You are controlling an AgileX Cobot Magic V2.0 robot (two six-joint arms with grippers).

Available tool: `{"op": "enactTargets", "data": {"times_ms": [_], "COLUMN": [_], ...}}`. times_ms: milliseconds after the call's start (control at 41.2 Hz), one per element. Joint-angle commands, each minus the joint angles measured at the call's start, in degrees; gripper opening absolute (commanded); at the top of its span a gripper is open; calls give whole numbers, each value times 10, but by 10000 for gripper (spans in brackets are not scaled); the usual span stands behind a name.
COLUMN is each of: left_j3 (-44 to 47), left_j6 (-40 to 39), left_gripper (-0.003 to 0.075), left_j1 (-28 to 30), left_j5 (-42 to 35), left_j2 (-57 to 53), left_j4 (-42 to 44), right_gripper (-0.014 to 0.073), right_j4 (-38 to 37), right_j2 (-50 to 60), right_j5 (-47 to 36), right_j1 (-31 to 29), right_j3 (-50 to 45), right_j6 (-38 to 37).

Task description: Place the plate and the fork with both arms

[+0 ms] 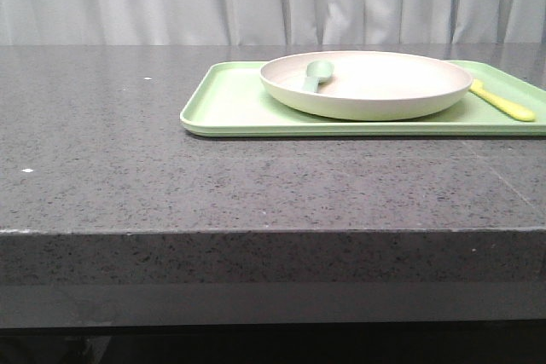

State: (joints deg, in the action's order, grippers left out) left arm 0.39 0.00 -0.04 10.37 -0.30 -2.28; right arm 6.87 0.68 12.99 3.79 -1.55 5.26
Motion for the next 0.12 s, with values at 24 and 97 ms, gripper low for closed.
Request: {"op": "enactTargets", "data": {"times_ms": [24, 97], "left_j3": [1, 1], "left_j6": [-4, -4], "left_gripper": [-18, -18], "left_j1": [1, 1], "left_j5": [-51, -51], "left_j2": [-12, -12], "left_j4": [-5, -5], "right_gripper": [-64, -64], "right_j4": [-6, -6], "right_j2": [10, 10], "right_j5": [-41, -41], "right_j1": [-1, -1], "right_j3": [2, 2], "right_j6": [5, 5]}}
